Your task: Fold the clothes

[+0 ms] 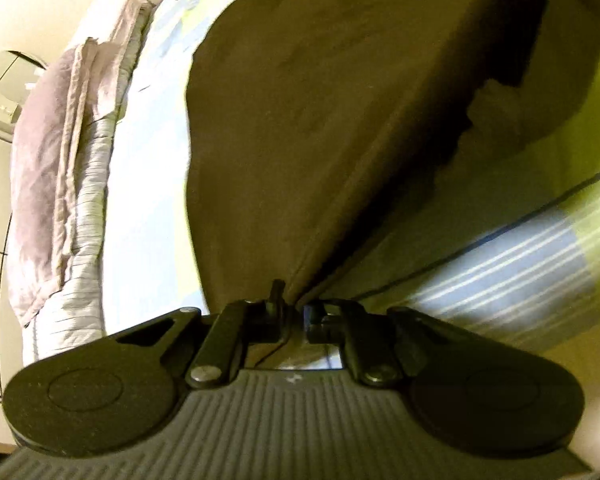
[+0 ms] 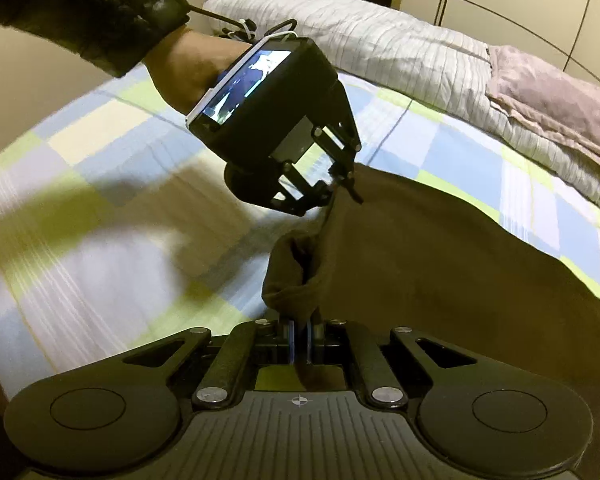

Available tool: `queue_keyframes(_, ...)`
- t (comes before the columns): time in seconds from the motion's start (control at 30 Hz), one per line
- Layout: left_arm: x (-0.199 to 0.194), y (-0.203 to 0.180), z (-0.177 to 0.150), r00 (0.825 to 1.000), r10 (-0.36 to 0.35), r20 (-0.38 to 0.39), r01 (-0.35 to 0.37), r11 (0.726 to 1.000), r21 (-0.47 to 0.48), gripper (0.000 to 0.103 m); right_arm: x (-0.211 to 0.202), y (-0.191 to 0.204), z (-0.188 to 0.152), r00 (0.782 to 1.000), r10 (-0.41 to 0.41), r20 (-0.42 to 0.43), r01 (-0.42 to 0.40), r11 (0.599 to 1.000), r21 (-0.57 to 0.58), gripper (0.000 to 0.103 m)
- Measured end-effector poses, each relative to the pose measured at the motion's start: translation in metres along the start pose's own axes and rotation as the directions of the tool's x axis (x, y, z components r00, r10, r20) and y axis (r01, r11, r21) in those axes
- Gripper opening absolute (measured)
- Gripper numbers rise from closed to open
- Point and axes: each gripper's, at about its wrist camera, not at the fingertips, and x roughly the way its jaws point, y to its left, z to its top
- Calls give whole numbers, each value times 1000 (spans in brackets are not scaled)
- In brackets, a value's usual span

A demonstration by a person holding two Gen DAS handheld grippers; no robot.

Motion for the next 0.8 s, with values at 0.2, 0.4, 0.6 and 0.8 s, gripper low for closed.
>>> queue_keyframes(0.2,-20,39,28,1000,13,-16,-13,1000,-8,6,-22,-9,10,999,12,46,-16,994,104,3)
queue_keyframes(0.4,-18,97,91,1000,6,-17,-4,996,93,7,-66,-69,6,989,-21,149,-28,946,322,3)
queue_keyframes(0.6,7,141,186,999,-40,-22,43,985,170,7,-112,-162,-27,967,-102,234,-44,837,546,3)
queue_keyframes(0.8,72,158,282,985,-169,-23,169,955,243,7,-130,-261,-101,965,-159,208,-46,680,732,3)
